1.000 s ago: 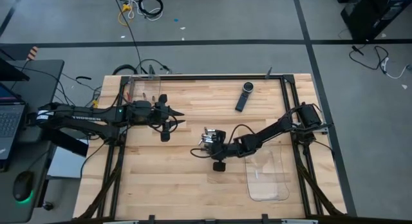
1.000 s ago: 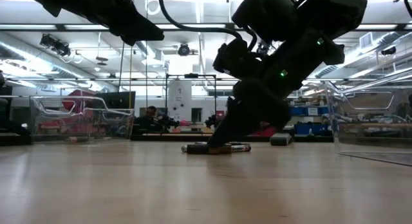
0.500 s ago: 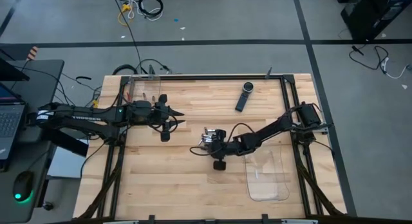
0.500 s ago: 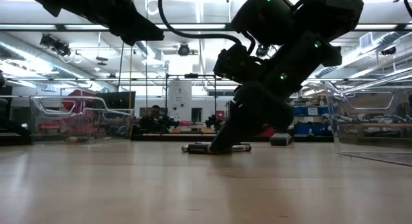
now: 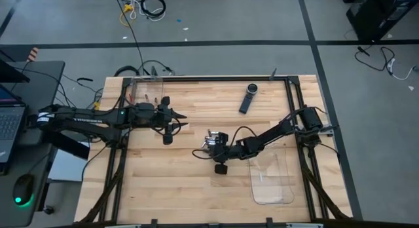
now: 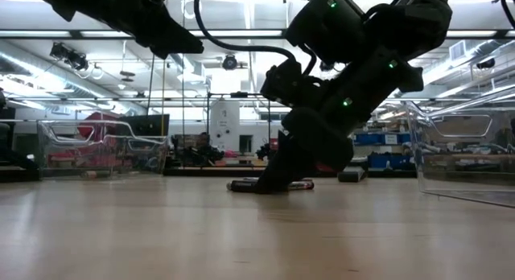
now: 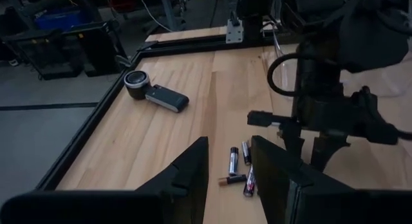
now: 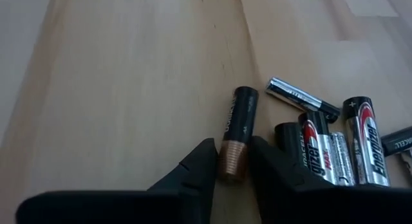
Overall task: Sort batteries
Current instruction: Put the bottom black battery into the top transparent bin
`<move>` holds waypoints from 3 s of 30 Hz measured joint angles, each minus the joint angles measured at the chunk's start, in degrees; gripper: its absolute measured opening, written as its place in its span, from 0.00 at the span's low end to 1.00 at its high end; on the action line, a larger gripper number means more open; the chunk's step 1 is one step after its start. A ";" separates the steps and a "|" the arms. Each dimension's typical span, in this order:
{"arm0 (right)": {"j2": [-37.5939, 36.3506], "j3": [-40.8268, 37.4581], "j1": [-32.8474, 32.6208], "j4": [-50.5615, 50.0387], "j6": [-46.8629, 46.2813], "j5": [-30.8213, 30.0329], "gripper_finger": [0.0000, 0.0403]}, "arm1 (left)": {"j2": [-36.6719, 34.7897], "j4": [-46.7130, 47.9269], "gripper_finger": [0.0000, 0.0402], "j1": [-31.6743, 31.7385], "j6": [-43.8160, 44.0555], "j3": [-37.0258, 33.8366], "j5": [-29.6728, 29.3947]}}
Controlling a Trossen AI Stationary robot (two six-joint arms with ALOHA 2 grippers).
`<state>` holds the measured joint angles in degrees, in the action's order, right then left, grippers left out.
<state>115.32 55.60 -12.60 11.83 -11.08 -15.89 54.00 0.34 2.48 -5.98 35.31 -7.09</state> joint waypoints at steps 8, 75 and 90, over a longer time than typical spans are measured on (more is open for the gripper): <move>-4.43 -0.40 0.35 -0.93 5.54 0.69 0.07 | 0.00 4.50 0.29 -0.06 0.43 0.02 0.28; -18.09 -0.14 -0.92 6.12 18.51 -17.42 0.27 | 9.54 10.88 0.10 -6.71 4.53 5.82 -3.74; -18.46 -0.18 0.48 2.68 14.04 -17.57 0.27 | 7.09 75.01 0.09 0.44 30.12 26.57 -20.28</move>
<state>96.86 55.42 -12.12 14.50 2.96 -33.45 61.09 75.34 2.92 24.15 61.88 -27.37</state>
